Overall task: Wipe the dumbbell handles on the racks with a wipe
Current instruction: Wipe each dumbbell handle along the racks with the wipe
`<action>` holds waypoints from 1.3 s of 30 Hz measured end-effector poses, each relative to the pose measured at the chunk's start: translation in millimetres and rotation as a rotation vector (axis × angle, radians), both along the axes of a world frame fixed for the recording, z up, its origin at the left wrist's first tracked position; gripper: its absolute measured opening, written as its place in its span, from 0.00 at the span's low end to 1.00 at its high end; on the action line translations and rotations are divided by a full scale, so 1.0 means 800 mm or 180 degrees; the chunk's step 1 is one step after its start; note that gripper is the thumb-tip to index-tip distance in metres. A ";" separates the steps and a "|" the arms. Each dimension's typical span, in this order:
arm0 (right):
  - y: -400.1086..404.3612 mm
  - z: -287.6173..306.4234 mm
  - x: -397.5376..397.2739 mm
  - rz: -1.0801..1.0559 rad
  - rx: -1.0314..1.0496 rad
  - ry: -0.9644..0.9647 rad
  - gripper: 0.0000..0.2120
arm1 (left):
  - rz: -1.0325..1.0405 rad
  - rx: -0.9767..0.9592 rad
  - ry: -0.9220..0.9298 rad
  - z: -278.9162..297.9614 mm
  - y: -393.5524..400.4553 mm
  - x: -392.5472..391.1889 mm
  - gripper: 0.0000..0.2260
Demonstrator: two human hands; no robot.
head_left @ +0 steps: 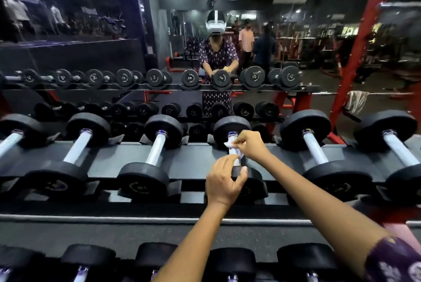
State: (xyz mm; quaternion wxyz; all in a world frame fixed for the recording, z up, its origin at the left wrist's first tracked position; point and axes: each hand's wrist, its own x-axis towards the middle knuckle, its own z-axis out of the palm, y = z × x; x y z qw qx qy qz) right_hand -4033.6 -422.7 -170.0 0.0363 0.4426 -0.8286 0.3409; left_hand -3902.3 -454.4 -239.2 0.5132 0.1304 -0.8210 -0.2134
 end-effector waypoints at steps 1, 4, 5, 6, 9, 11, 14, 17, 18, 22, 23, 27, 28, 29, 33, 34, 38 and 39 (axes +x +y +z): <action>0.008 -0.003 0.004 0.0052 0.0075 0.0019 0.10 | 0.0043 0.0069 0.0097 -0.001 0.001 0.000 0.17; 0.018 -0.002 0.006 0.0197 0.0272 0.0007 0.09 | 0.0171 0.0114 0.0349 -0.001 0.001 -0.002 0.20; 0.013 0.002 0.004 0.0177 0.0284 0.0045 0.09 | 0.0200 0.0126 0.0396 -0.002 0.001 -0.003 0.21; 0.005 0.006 0.001 0.0148 0.0239 0.0071 0.10 | 0.0231 0.0133 0.0429 -0.003 0.000 -0.003 0.23; -0.017 0.016 -0.009 -0.0006 -0.0006 0.0038 0.11 | 0.0352 0.0142 0.0471 -0.008 0.000 -0.005 0.25; -0.017 0.014 -0.009 -0.0026 -0.0031 0.0043 0.11 | 0.0399 0.0214 0.0474 -0.008 0.000 -0.007 0.27; 0.001 0.002 0.006 0.0241 0.0269 0.0266 0.08 | 0.0393 0.0310 0.0494 -0.008 0.000 -0.008 0.28; 0.024 0.001 0.022 0.0652 0.0650 0.0068 0.07 | 0.0332 0.0346 0.0460 -0.007 0.000 -0.007 0.29; 0.026 0.005 0.021 0.0707 0.0689 -0.0073 0.07 | 0.0318 0.0348 0.0450 -0.008 0.000 -0.006 0.29; 0.000 0.024 -0.006 0.0390 0.0529 -0.0278 0.09 | 0.0339 0.0334 0.0462 -0.003 0.001 -0.005 0.29; -0.006 0.026 -0.010 0.0314 0.0496 -0.0226 0.09 | 0.0351 0.0361 0.0478 -0.003 0.002 -0.005 0.29; 0.001 0.021 0.006 0.0504 0.0802 0.0164 0.06 | 0.0455 0.0940 0.0557 -0.009 0.002 -0.002 0.36; 0.007 0.018 0.012 0.0653 0.0947 0.0162 0.05 | 0.0476 0.0987 0.0564 -0.010 0.001 -0.002 0.37; 0.012 0.016 0.016 0.0800 0.1106 0.0132 0.05 | 0.0471 0.0977 0.0561 -0.010 0.000 -0.002 0.38; 0.004 0.028 0.013 0.0879 0.1290 0.0143 0.07 | 0.0412 0.1007 0.0539 -0.009 0.001 -0.002 0.39; -0.001 0.032 0.015 0.0845 0.1293 0.0287 0.09 | 0.0402 0.1024 0.0530 -0.010 0.001 -0.001 0.40; -0.004 0.031 0.024 0.1230 0.1821 0.0516 0.07 | 0.0424 0.0928 0.0592 -0.008 0.003 -0.001 0.40; 0.002 0.031 0.021 0.1331 0.1934 0.0399 0.07 | 0.0432 0.0896 0.0621 -0.008 0.003 -0.001 0.40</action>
